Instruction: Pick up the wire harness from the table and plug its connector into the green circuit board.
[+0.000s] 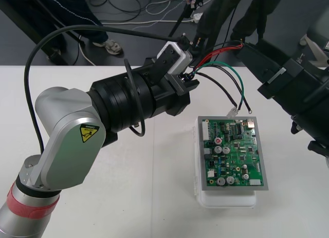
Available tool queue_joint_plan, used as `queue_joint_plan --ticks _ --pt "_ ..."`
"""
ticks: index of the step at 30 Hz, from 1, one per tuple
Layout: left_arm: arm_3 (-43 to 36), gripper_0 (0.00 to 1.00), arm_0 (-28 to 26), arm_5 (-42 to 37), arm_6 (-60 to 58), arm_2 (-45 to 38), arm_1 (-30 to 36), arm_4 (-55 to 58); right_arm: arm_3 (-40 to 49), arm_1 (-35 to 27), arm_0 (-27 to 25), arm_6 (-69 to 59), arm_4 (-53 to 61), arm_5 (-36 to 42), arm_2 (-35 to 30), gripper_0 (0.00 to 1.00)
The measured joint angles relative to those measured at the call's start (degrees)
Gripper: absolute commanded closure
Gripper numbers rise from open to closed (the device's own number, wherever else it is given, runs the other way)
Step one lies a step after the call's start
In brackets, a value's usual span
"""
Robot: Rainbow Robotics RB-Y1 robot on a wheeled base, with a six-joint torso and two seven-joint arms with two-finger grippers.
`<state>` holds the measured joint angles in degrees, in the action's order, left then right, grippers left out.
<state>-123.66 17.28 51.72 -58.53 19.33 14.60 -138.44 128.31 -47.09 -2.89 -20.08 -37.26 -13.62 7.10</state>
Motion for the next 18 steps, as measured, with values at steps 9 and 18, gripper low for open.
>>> queue_joint_plan --ticks 9,18 --pt "0.00 1.00 0.00 0.00 0.01 0.03 0.00 0.00 -0.07 0.03 0.47 0.00 -0.01 0.36 0.81 0.00" --pt "0.01 1.00 0.00 0.00 0.02 0.33 0.00 0.00 -0.57 0.06 0.48 0.00 -0.44 0.66 0.85 0.40"
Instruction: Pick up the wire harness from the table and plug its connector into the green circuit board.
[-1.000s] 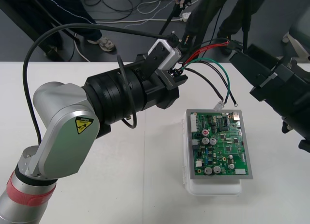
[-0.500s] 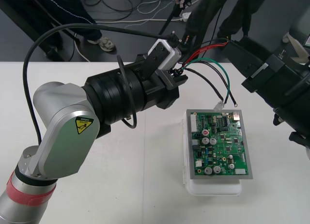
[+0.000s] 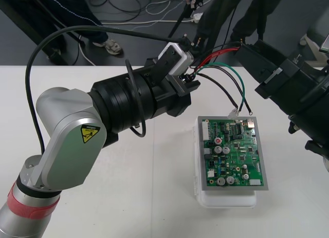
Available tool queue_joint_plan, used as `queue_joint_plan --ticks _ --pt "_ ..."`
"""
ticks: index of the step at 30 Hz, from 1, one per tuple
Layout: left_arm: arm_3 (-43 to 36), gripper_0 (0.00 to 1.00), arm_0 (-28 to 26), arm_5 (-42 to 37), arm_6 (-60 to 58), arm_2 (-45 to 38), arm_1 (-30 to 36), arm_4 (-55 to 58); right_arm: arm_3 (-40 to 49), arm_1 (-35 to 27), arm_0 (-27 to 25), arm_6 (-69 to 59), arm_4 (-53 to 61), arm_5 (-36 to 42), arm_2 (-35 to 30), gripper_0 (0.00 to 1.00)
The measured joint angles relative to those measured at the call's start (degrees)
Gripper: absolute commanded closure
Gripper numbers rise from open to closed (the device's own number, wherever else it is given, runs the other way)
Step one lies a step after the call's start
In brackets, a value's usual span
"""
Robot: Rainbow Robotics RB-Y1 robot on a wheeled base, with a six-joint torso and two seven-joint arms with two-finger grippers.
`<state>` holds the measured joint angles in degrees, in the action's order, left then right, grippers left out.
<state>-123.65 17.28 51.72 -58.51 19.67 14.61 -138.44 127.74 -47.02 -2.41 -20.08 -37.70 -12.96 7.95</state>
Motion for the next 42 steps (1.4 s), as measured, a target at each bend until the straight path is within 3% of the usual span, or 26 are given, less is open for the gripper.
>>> queue_joint_plan --ticks 1,28,29,30,42 --pt "0.00 1.00 0.00 0.00 0.00 0.01 0.00 0.00 -0.02 0.00 0.00 0.00 -0.04 0.00 0.00 1.00" --pt "0.00 1.00 0.00 0.00 0.02 0.13 0.01 0.00 -0.06 0.10 0.01 0.00 -0.18 0.10 0.01 1.00" --pt "0.00 0.83 0.00 0.00 0.02 0.13 0.01 0.01 -0.06 0.14 0.01 0.00 -0.19 0.10 0.01 1.00" --pt "0.00 0.00 0.00 0.00 0.02 0.13 0.01 0.01 -0.06 0.19 0.01 0.00 -0.21 0.10 0.01 1.00" --pt "0.00 0.00 0.00 -0.02 0.02 0.13 0.01 0.12 -0.23 0.54 0.02 0.00 -0.40 0.30 0.01 1.00"
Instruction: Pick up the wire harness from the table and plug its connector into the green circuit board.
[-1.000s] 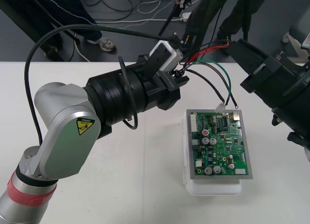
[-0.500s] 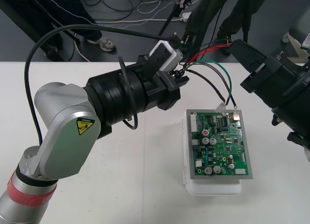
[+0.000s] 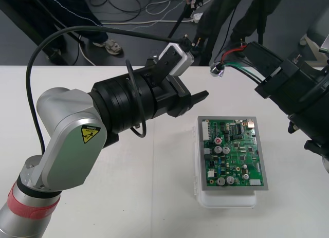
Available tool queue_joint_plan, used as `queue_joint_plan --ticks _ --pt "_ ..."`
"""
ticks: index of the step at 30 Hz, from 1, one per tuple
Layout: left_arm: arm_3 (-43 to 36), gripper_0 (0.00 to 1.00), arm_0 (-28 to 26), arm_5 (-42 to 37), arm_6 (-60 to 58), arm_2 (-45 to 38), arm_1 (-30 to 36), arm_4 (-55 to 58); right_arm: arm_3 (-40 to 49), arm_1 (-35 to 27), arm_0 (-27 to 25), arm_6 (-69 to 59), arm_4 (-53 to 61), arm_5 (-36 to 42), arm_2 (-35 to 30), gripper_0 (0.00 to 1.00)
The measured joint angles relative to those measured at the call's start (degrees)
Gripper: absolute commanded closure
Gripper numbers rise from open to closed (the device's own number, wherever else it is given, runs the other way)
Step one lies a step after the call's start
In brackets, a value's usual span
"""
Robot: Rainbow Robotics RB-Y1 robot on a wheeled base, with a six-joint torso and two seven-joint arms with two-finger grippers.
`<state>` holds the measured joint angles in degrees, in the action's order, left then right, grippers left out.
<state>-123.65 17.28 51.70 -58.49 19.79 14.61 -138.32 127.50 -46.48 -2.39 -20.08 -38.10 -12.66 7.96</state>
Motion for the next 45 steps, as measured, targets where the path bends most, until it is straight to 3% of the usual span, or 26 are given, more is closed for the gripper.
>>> queue_joint_plan --ticks 19,45 --pt "0.00 0.00 0.00 -0.01 0.00 0.00 1.27 4.46 -0.25 0.03 -0.08 0.01 -0.26 -1.06 -0.45 1.00" --pt "0.01 0.00 -1.42 -0.51 5.06 -2.72 20.24 41.78 -0.52 -1.78 -6.81 0.00 -1.23 -39.53 -16.22 1.00"
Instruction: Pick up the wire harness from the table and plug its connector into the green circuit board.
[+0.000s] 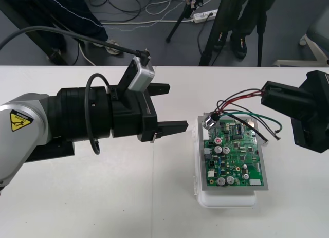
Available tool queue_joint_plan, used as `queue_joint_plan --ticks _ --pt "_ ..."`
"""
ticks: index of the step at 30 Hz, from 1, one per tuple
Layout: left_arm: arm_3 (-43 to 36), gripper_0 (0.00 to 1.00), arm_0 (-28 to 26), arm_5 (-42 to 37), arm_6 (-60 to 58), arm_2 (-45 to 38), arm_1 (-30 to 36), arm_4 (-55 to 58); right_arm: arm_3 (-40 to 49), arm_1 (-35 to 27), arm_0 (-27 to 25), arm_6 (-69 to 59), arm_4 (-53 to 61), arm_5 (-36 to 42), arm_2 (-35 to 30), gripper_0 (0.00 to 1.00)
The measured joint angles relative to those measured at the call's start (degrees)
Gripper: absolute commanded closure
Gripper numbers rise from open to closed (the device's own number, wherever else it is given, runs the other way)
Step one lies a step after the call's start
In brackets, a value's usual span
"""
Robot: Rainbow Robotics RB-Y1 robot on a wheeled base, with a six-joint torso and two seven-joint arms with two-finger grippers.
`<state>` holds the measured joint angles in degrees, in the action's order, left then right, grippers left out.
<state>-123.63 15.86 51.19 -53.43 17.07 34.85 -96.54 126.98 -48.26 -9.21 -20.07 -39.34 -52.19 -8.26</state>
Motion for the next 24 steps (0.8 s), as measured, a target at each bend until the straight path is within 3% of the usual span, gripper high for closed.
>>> queue_joint_plan --ticks 13,24 --pt "0.00 0.00 -2.25 -0.14 10.20 -0.59 10.68 18.57 0.01 -0.10 1.58 -2.70 -9.20 -9.78 -0.41 1.00" --pt "0.00 0.00 -4.90 2.25 17.03 -3.99 14.15 28.22 0.00 1.25 6.24 -7.04 -10.18 -7.48 4.80 1.00"
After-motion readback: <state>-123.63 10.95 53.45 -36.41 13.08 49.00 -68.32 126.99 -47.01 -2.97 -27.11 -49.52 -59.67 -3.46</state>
